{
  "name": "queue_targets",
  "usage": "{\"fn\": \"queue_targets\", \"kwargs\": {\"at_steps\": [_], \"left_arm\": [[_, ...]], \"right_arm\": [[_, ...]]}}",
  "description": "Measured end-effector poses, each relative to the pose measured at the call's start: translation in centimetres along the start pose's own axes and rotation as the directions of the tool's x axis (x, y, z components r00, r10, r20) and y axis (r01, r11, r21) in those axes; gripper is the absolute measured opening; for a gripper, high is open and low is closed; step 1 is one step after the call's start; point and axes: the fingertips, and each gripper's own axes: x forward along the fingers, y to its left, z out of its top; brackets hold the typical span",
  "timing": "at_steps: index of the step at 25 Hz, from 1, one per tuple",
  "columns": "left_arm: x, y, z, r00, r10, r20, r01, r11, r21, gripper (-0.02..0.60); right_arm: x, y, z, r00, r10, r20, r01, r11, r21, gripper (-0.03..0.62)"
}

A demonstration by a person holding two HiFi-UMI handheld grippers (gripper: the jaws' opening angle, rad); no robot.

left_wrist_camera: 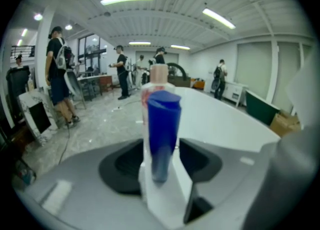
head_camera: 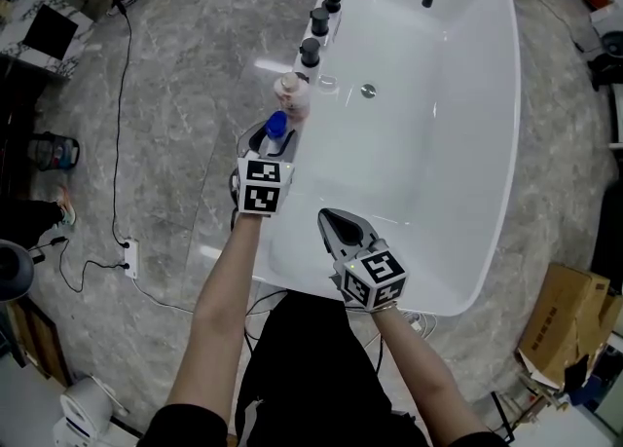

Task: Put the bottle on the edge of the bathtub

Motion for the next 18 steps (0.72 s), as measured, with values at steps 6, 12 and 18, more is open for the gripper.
{"fn": "queue_targets", "kwargs": {"at_steps": [6,12,18], "left_arm": [[-1.3,-0.1,-1.1,1.0,0.002,-0.021,-0.003,0.999,-0.032,0.239],[-4.2,-0.3,-2.6,0.999,0.032,-0.04,-0.035,0.996,-0.079,0.22],[-8.3,-1.0,-3.2,0.998,0.043,-0.042,-0.048,0.99,-0.131,0.159]], "right_arm": [[-0.3,-0.2,0.6,1.0,-0.007,0.013,0.007,1.0,-0.007,0.003],[-1.1,0.1,1.4,0.999,-0.02,0.03,0.021,1.0,-0.02,0.003],[-2.6,1.4,2.5,0.998,-0.027,0.062,0.03,0.999,-0.042,0.003]]}}
